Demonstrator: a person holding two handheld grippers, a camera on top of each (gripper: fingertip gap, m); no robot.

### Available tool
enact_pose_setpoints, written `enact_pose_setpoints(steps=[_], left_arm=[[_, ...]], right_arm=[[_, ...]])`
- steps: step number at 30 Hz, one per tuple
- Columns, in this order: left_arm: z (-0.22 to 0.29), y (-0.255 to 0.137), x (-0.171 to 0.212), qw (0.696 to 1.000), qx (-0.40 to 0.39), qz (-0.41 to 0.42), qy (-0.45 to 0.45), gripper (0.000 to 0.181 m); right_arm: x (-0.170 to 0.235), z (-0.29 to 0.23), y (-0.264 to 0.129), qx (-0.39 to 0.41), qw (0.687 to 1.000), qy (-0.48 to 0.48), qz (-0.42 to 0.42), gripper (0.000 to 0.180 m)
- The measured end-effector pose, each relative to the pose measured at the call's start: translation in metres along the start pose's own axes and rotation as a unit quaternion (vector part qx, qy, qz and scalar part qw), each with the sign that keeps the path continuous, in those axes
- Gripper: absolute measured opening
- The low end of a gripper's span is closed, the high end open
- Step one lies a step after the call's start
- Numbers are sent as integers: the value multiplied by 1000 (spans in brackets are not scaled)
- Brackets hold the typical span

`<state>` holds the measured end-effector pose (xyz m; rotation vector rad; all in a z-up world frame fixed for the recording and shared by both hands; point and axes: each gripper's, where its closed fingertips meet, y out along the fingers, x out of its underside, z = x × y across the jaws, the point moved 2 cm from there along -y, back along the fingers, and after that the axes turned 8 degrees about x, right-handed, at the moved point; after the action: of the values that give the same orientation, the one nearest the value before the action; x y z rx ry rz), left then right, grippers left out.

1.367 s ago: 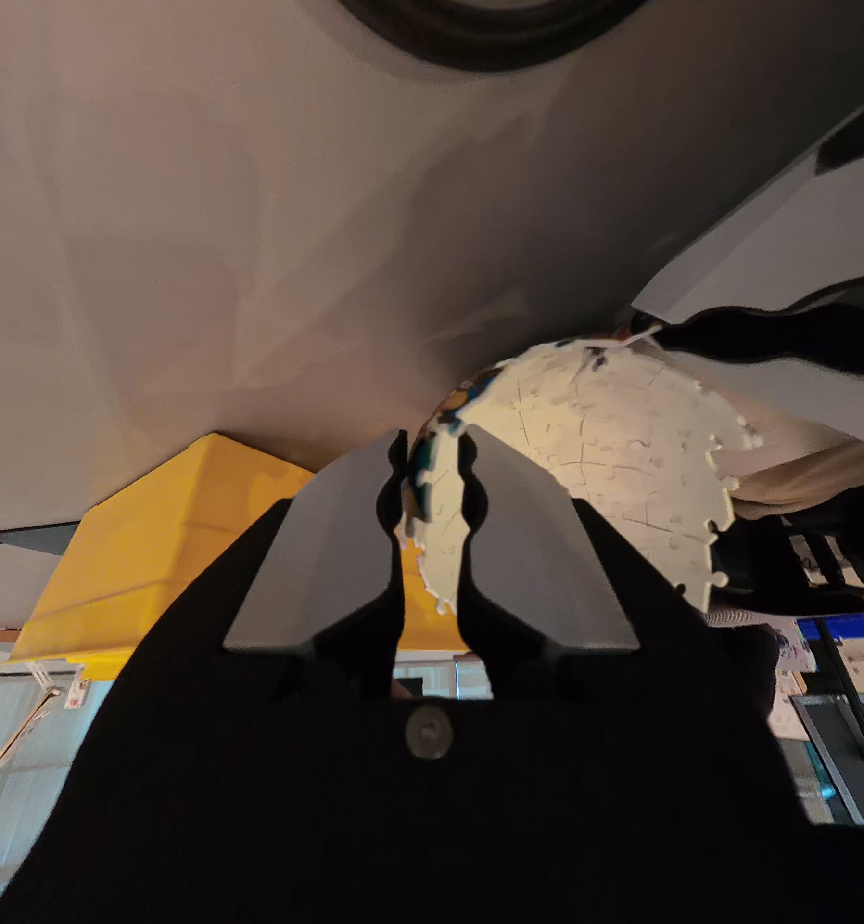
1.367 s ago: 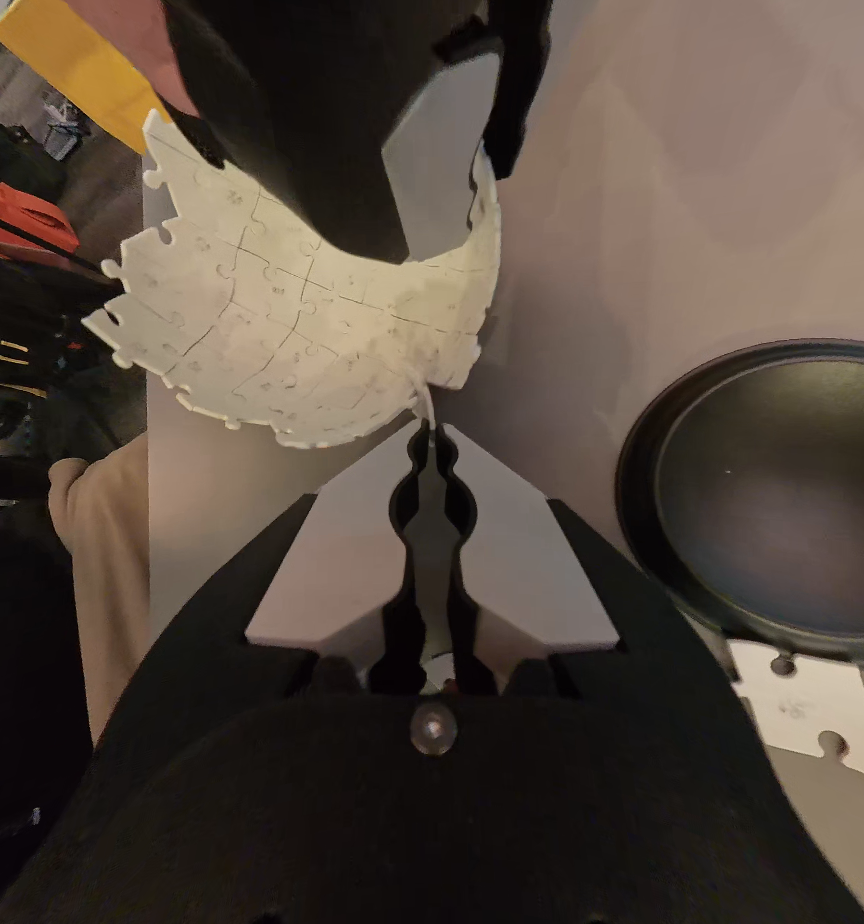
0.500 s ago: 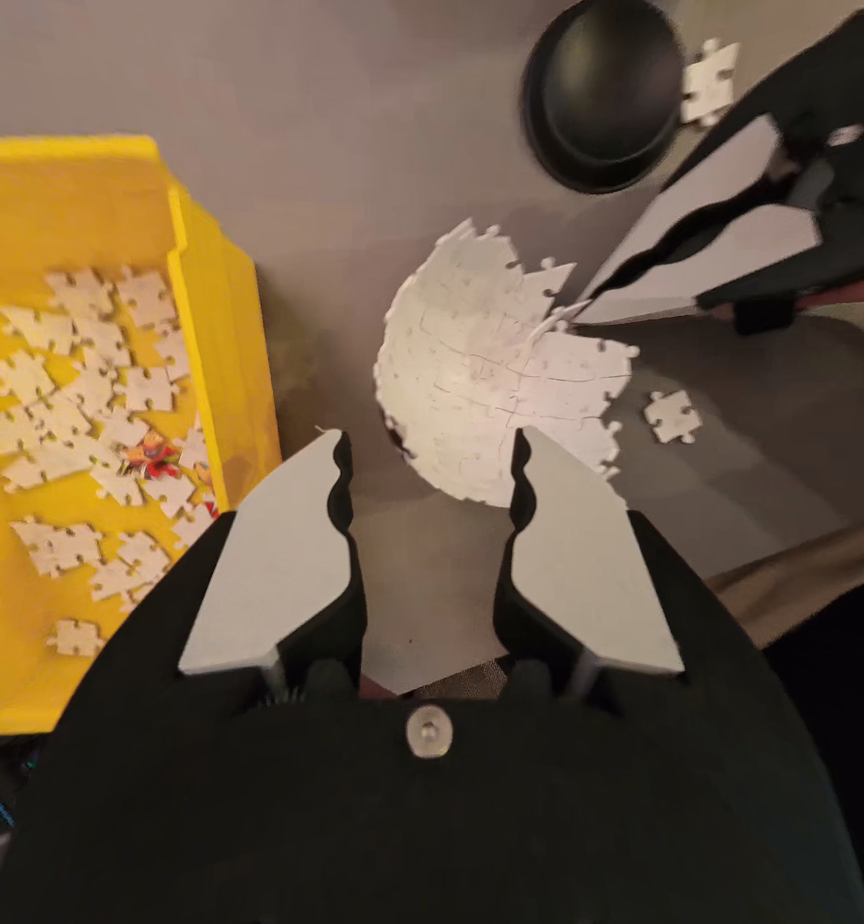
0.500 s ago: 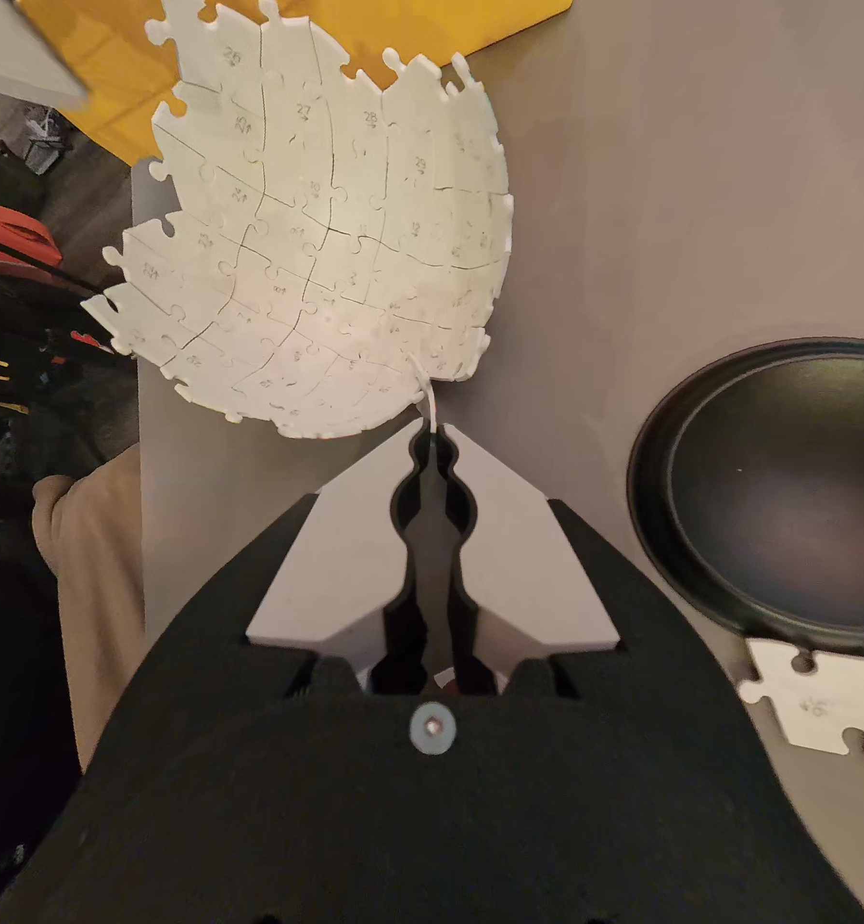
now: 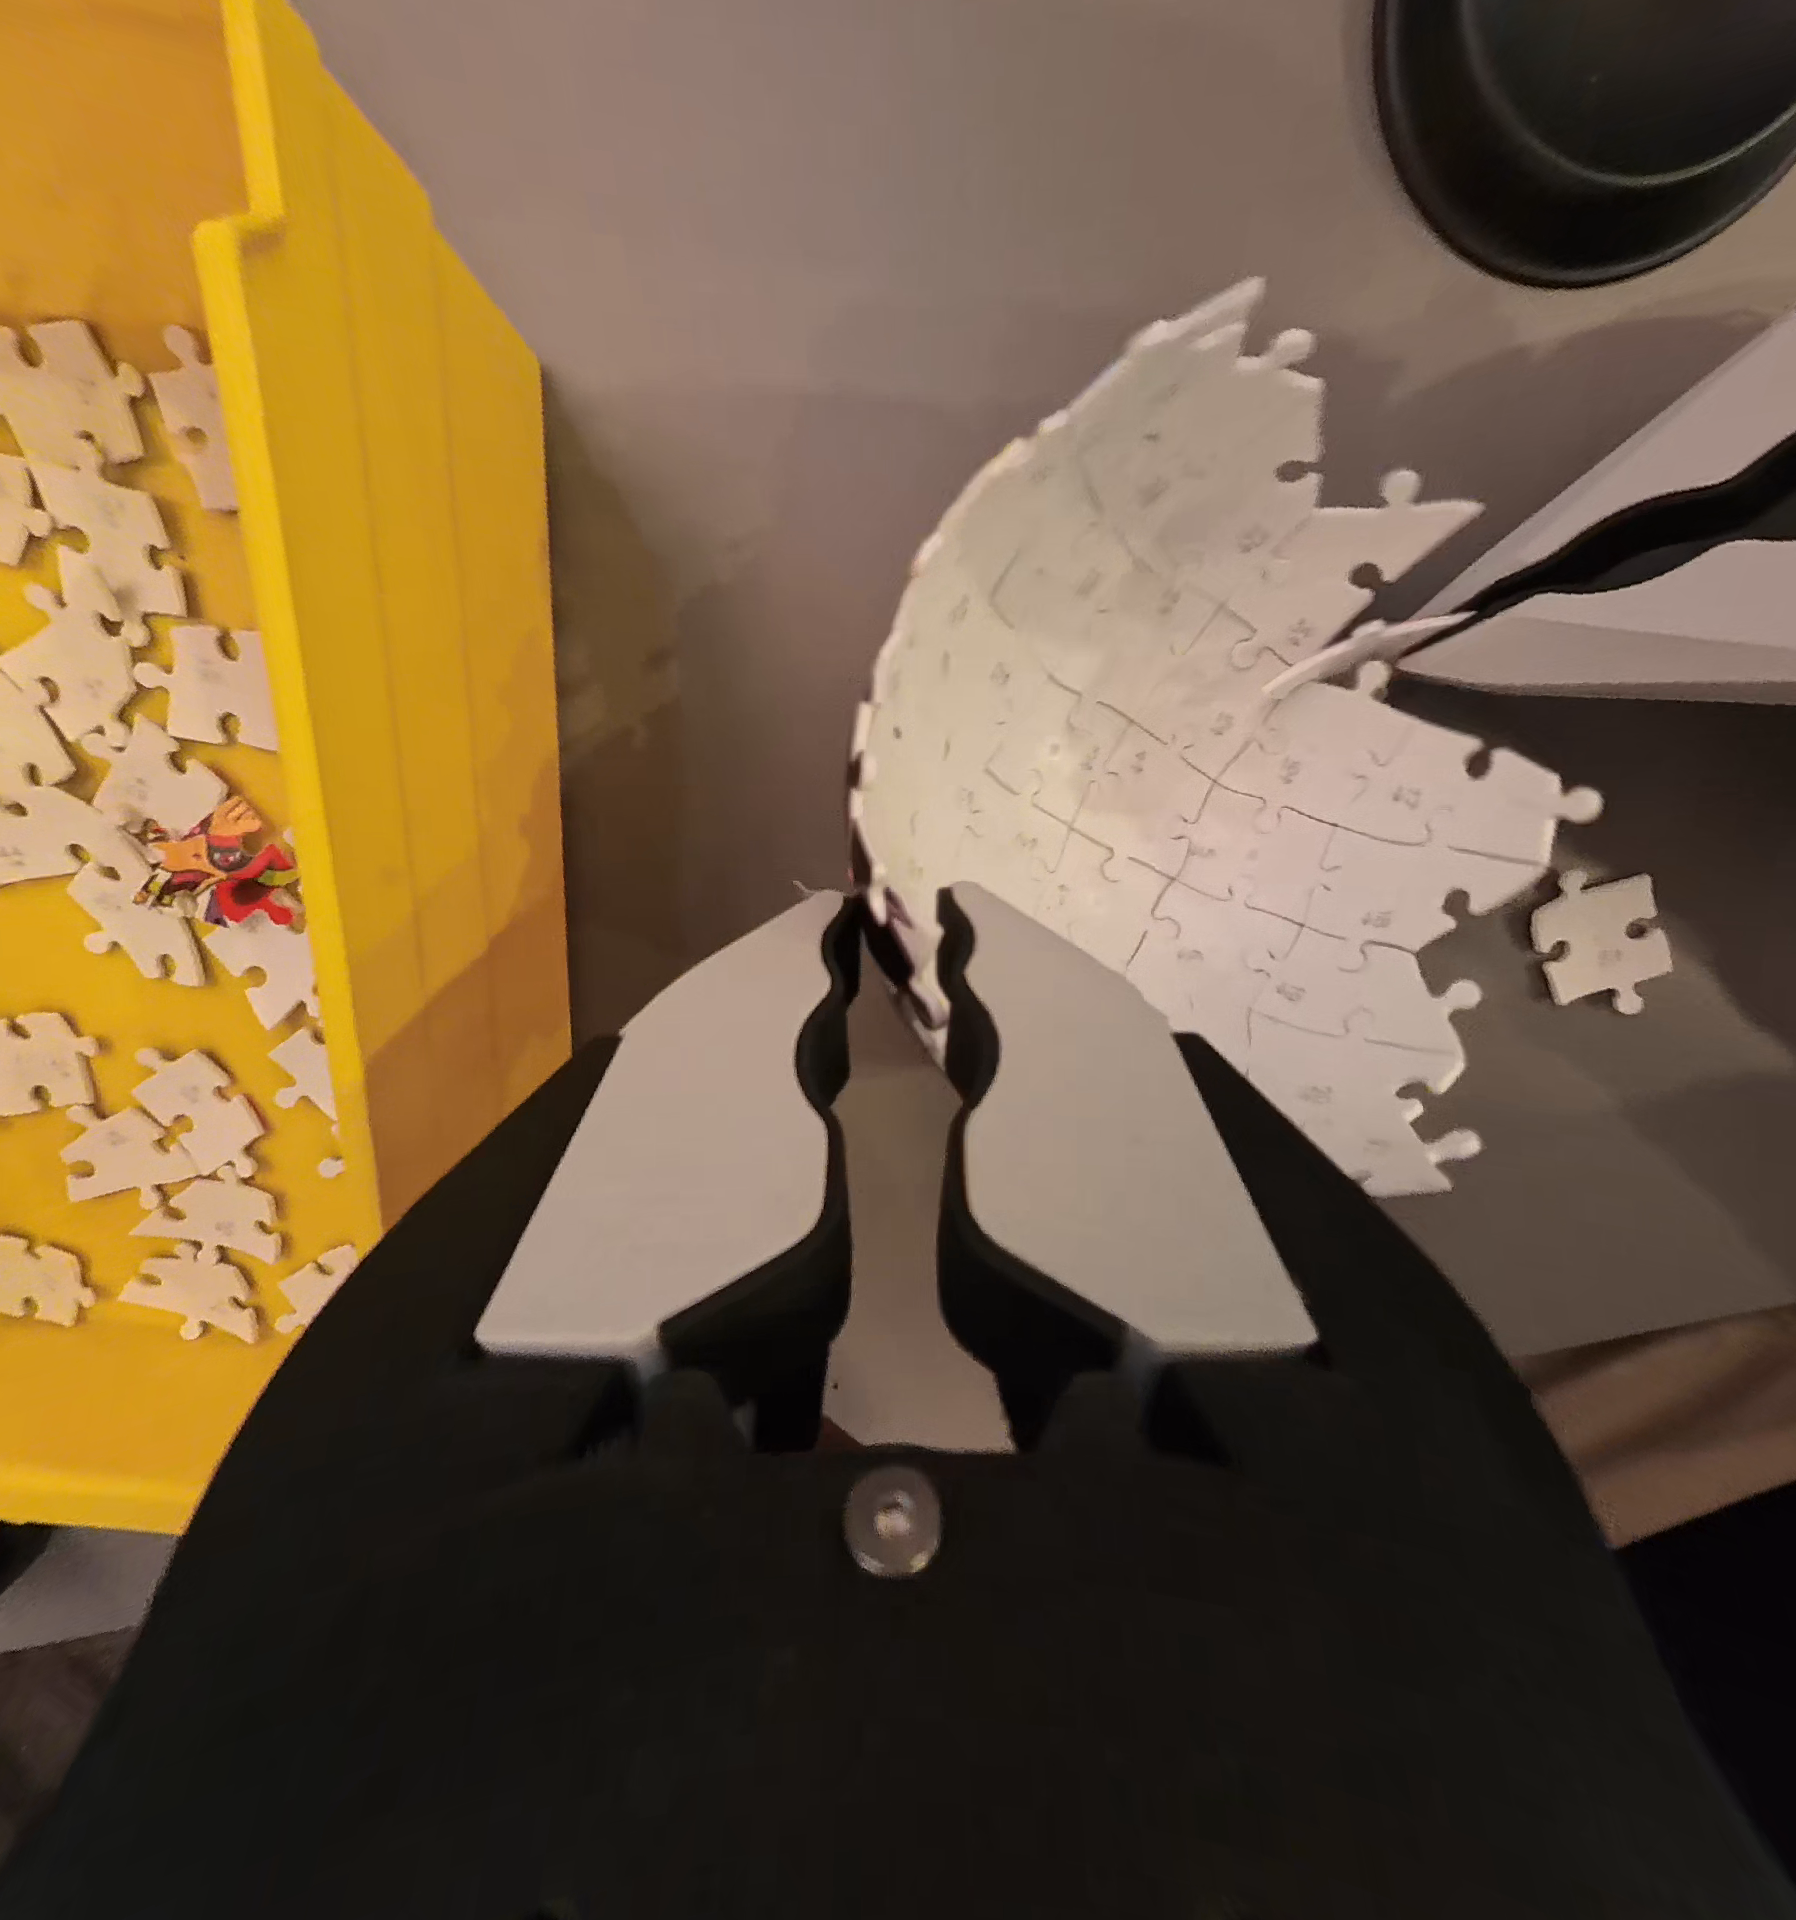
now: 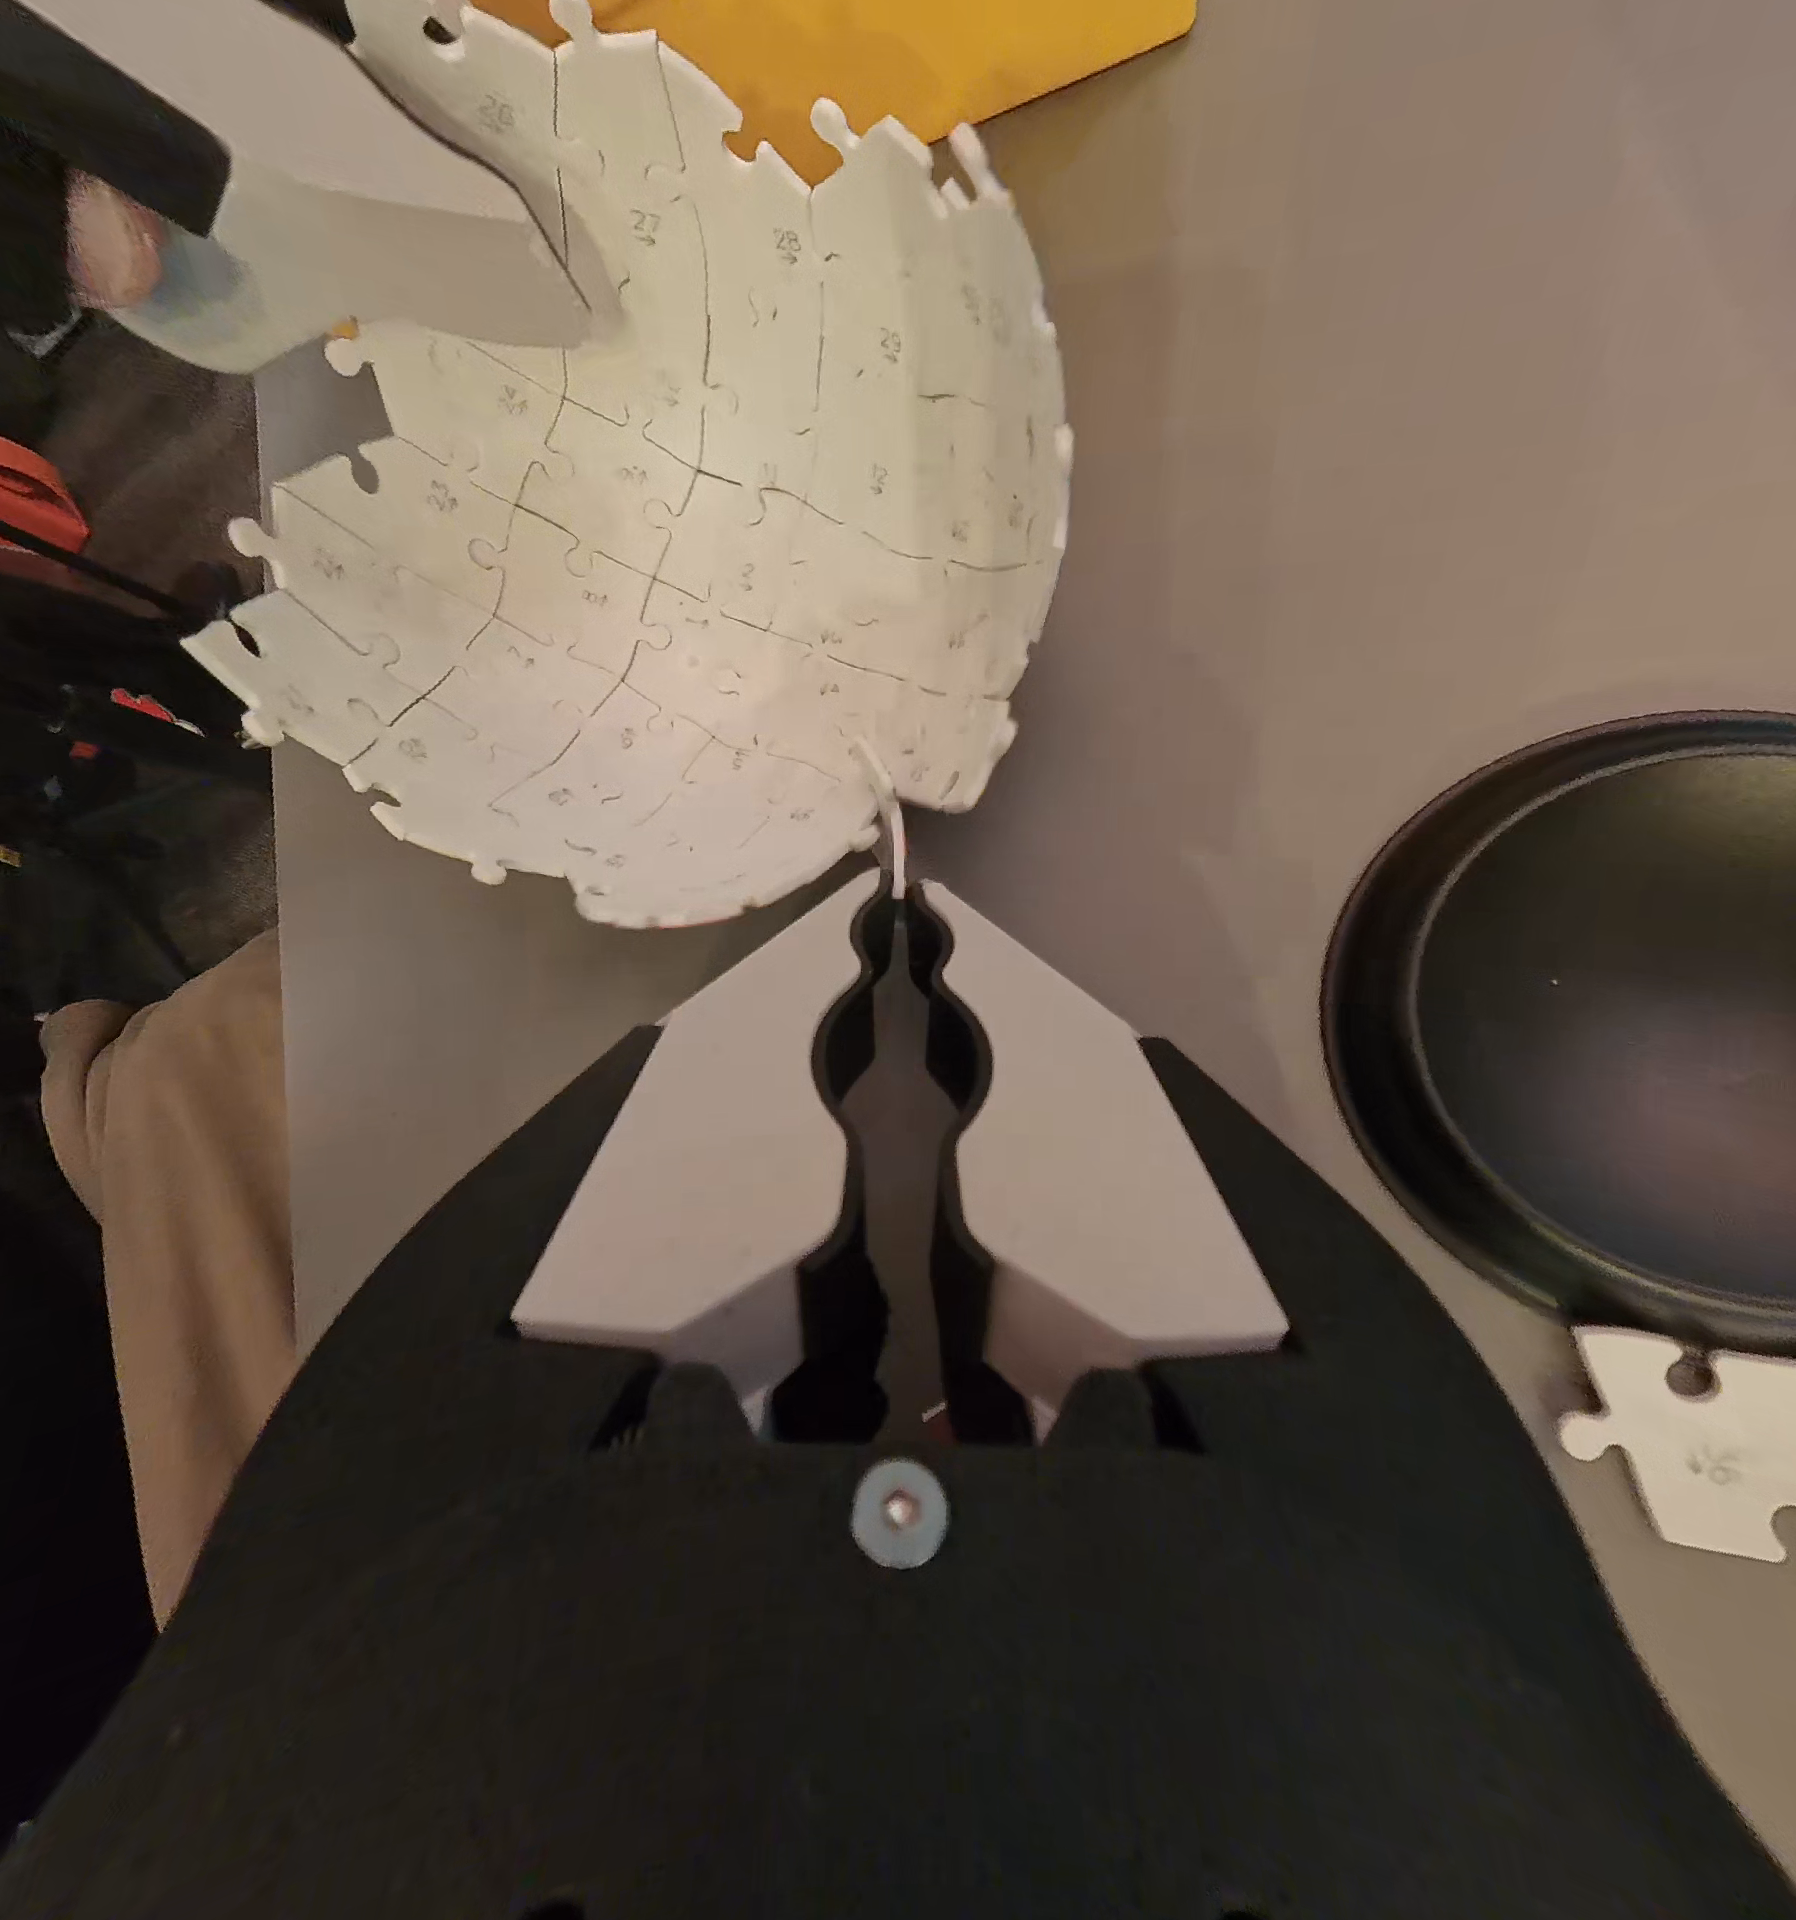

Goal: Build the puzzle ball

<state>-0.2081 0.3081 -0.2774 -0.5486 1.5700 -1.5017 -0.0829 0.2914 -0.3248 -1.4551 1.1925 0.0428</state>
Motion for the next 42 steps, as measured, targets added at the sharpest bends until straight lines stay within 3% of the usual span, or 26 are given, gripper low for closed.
enact_pose_setpoints(steps=[17,33,42], left_arm=[[-9,-5,-13,994,-85,41,49,3],[-7,-16,-25,967,-192,127,105,3],[-5,-21,-29,949,-234,160,138,3]], right_arm=[[0,-10,-10,-34,999,26,-6,0],[5,-13,1,-73,984,159,20,0],[0,3,1,-52,974,213,54,0]])
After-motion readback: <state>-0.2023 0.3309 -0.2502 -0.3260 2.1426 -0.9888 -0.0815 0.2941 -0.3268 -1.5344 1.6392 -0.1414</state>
